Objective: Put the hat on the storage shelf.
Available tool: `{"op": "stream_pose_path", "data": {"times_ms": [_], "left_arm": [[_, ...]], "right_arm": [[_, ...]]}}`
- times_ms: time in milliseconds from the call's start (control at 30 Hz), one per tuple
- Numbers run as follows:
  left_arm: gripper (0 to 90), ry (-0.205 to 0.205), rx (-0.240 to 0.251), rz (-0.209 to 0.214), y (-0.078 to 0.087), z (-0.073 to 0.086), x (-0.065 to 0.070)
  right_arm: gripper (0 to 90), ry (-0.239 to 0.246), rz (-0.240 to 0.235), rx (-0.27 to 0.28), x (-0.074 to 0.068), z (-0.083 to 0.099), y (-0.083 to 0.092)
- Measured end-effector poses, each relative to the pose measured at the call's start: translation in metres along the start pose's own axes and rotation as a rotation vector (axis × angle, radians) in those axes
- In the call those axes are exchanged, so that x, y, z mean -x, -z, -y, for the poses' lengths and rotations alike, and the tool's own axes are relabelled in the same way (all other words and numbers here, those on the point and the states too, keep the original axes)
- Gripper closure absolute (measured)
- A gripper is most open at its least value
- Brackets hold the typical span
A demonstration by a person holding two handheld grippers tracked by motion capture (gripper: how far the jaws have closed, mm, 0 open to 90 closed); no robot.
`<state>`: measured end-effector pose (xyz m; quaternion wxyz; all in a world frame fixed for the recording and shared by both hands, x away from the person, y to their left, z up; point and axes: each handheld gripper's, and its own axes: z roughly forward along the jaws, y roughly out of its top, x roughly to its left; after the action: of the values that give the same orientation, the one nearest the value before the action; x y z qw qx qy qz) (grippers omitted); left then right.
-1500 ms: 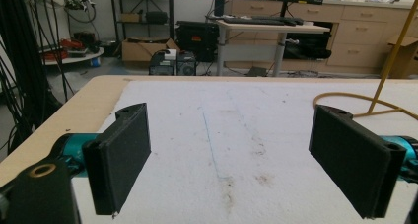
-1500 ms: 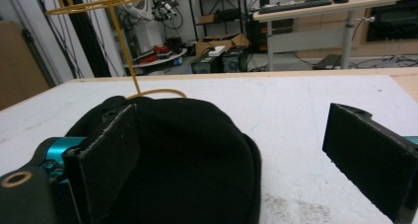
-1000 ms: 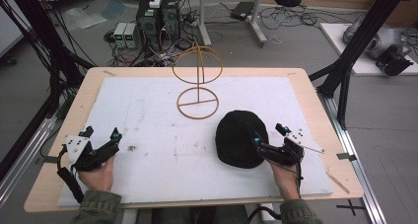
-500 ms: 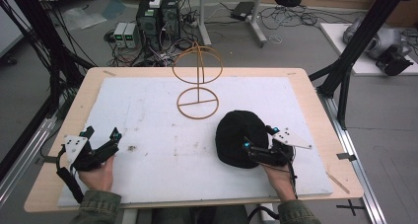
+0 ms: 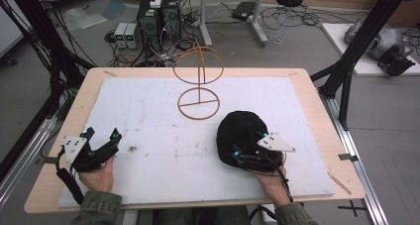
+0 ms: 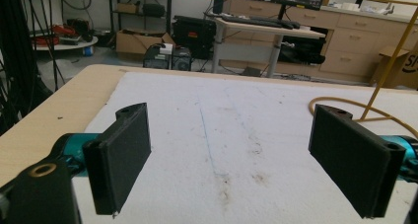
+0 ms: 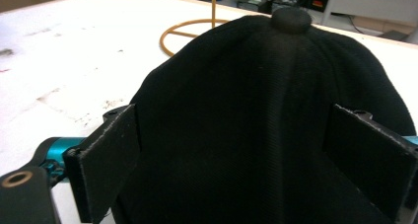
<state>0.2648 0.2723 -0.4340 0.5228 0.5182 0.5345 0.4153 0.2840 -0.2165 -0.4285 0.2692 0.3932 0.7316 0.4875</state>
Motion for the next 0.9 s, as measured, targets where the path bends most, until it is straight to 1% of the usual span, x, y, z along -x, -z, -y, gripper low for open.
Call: {"op": "stream_pose_path", "data": {"times_ms": [67, 100, 133, 167, 200, 233, 267, 300, 333, 433, 500, 600, 633, 667, 700, 733, 767, 800, 833, 867, 900], "left_arm": [[16.3, -0.001, 0.0, 0.0, 0.0, 0.0, 0.0], [16.3, -0.001, 0.001, -0.001, 0.0, 0.0, 0.0], [16.4, -0.001, 0.001, -0.001, 0.0, 0.0, 0.0], [16.3, -0.002, -0.003, -0.001, 0.0, 0.0, 0.0], [16.4, -0.002, -0.003, -0.001, 0.0, 0.0, 0.0], [16.4, -0.003, -0.004, -0.001, 0.0, 0.0, 0.0], [16.3, -0.003, -0.003, -0.001, 0.0, 0.0, 0.0], [16.3, -0.002, -0.003, -0.002, 0.0, 0.0, 0.0], [16.4, -0.003, -0.003, -0.002, 0.0, 0.0, 0.0], [16.5, -0.004, -0.005, -0.004, 0.0, 0.0, 0.0], [16.6, -0.006, -0.006, -0.004, 0.0, 0.0, 0.0], [16.6, -0.008, -0.009, -0.003, 0.0, 0.0, 0.0], [16.6, -0.007, -0.01, -0.002, 0.0, 0.0, 0.0], [16.7, -0.002, -0.007, -0.001, 0.0, 0.0, 0.0], [17.0, -0.002, -0.007, -0.001, 0.0, 0.0, 0.0], [17.1, -0.002, -0.007, -0.001, 0.0, 0.0, 0.0], [17.1, -0.001, -0.006, -0.001, 0.0, 0.0, 0.0], [17.2, -0.006, -0.009, -0.001, 0.0, 0.0, 0.0], [17.2, -0.005, -0.011, -0.001, 0.0, 0.0, 0.0], [17.4, -0.005, -0.011, -0.001, 0.0, 0.0, 0.0], [17.4, -0.004, -0.014, 0.001, 0.0, 0.0, 0.0]], "right_arm": [[7.0, 0.002, 0.003, -0.002, -0.002, -0.001, -0.001], [7.0, -0.002, 0.031, 0.0, -0.003, -0.002, -0.001], [7.0, -0.002, 0.031, 0.0, -0.003, -0.002, -0.001], [7.1, -0.016, 0.054, 0.006, -0.002, -0.002, 0.0], [7.1, -0.016, 0.054, 0.006, -0.002, -0.002, 0.0], [7.2, -0.042, 0.092, 0.006, 0.001, -0.003, 0.001], [9.1, -0.067, 0.098, 0.005, 0.003, -0.003, 0.001], [9.1, -0.067, 0.098, 0.005, 0.003, -0.003, 0.001], [18.3, -0.096, 0.094, 0.001, 0.006, -0.001, 0.002], [18.5, -0.12, 0.08, -0.022, 0.01, 0.001, 0.0], [22.0, -0.124, 0.077, -0.019, 0.01, 0.001, 0.001], [23.6, -0.118, 0.076, -0.009, 0.01, 0.0, 0.002], [25.9, -0.103, 0.085, -0.003, 0.008, 0.0, 0.002], [29.5, -0.097, 0.085, -0.01, 0.008, 0.0, 0.003], [29.5, -0.097, 0.085, -0.01, 0.008, 0.0, 0.003], [37.8, -0.087, 0.074, -0.01, 0.008, -0.001, 0.003], [37.8, -0.087, 0.074, -0.01, 0.008, -0.001, 0.003], [42.0, -0.082, 0.059, -0.021, 0.009, -0.002, 0.004], [43.4, -0.094, 0.053, -0.033, 0.009, -0.002, 0.004], [45.4, -0.097, 0.048, -0.035, 0.01, -0.003, 0.004], [45.4, -0.097, 0.048, -0.035, 0.01, -0.003, 0.004]]}}
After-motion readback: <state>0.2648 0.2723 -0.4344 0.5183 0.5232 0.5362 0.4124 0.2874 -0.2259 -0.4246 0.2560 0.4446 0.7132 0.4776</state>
